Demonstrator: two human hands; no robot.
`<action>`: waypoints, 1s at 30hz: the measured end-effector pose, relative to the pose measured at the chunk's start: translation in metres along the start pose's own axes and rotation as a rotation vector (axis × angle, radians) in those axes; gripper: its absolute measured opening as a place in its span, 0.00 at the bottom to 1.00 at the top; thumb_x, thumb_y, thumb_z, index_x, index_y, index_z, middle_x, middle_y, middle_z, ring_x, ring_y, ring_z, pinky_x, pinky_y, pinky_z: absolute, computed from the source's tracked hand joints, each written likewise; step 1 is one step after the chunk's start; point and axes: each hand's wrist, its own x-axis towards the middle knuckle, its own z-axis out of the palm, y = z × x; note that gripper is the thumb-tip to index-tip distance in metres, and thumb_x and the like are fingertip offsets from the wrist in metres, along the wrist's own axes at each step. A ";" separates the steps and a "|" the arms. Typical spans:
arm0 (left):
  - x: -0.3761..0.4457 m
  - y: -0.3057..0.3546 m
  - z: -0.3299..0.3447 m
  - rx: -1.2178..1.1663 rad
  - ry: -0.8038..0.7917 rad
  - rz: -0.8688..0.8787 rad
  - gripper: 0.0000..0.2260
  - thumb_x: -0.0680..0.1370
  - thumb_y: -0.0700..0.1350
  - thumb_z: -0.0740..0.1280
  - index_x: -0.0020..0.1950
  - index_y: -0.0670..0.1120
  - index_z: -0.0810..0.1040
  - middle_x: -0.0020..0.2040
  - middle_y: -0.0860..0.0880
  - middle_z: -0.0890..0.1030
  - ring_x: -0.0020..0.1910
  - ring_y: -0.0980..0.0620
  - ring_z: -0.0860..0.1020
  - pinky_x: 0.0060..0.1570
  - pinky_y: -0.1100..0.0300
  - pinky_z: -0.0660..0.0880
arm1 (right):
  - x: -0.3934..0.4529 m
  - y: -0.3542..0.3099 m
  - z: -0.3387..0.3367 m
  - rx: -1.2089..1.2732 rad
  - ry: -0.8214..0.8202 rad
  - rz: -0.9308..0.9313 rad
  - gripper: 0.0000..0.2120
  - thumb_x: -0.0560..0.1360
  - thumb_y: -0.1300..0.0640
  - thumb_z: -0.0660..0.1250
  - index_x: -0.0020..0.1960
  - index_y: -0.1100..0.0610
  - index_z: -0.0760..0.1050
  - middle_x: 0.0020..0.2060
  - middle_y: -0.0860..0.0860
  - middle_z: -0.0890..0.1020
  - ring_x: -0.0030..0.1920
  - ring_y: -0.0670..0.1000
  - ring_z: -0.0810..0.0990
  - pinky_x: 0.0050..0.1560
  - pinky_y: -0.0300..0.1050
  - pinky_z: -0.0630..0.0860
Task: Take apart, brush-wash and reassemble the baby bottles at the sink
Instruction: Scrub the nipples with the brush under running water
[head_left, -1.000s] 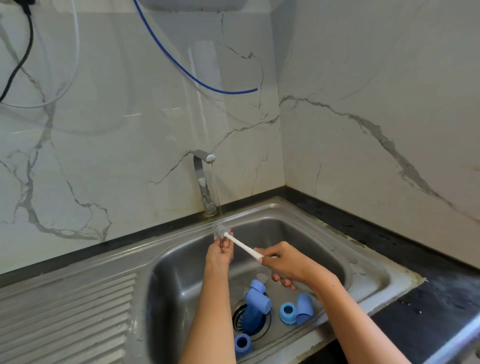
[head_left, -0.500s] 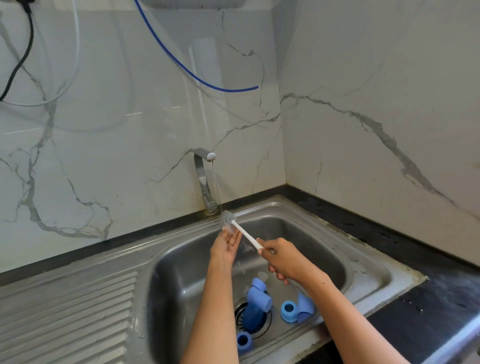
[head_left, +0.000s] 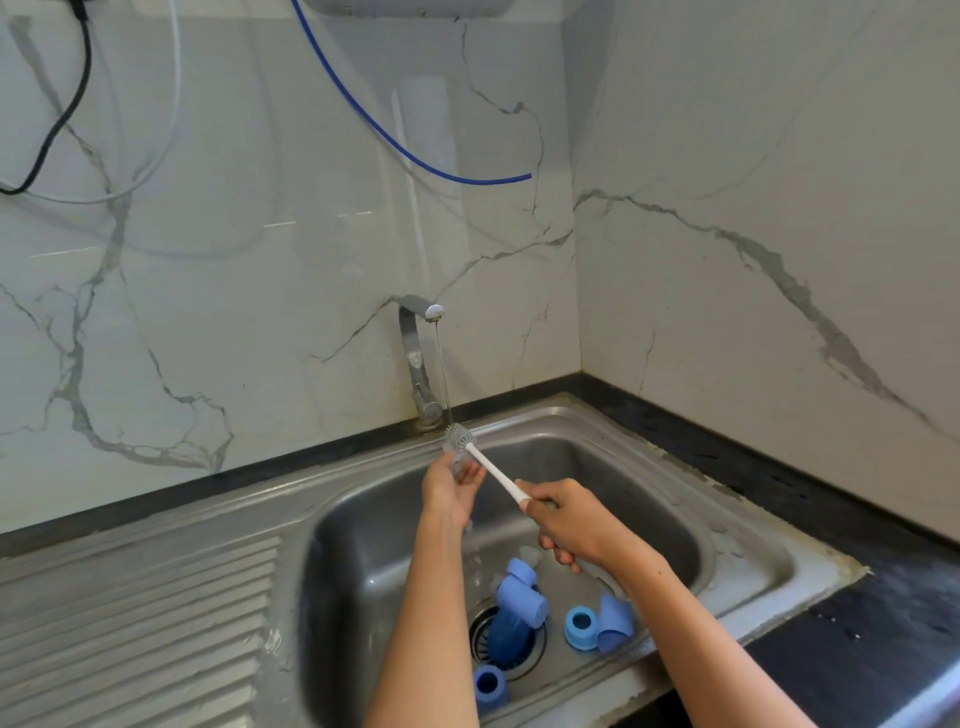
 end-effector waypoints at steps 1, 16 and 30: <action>0.001 -0.001 0.000 0.012 0.007 0.023 0.10 0.82 0.39 0.57 0.62 0.37 0.70 0.41 0.41 0.72 0.39 0.49 0.72 0.56 0.54 0.72 | 0.001 0.000 0.000 0.005 -0.002 0.004 0.20 0.82 0.54 0.57 0.73 0.46 0.65 0.29 0.50 0.72 0.21 0.42 0.66 0.22 0.37 0.67; 0.000 0.001 -0.009 -0.109 0.229 0.254 0.13 0.75 0.33 0.69 0.58 0.31 0.76 0.44 0.41 0.80 0.37 0.52 0.79 0.46 0.59 0.80 | -0.003 -0.001 0.000 0.016 0.008 -0.075 0.20 0.82 0.53 0.58 0.72 0.43 0.65 0.29 0.50 0.72 0.22 0.43 0.67 0.23 0.37 0.68; -0.008 -0.010 -0.006 0.355 0.226 0.482 0.07 0.74 0.30 0.67 0.48 0.36 0.82 0.31 0.45 0.78 0.29 0.52 0.74 0.26 0.69 0.73 | -0.003 0.000 0.008 -0.143 0.028 -0.054 0.21 0.82 0.54 0.58 0.74 0.44 0.64 0.33 0.52 0.72 0.24 0.45 0.66 0.23 0.36 0.68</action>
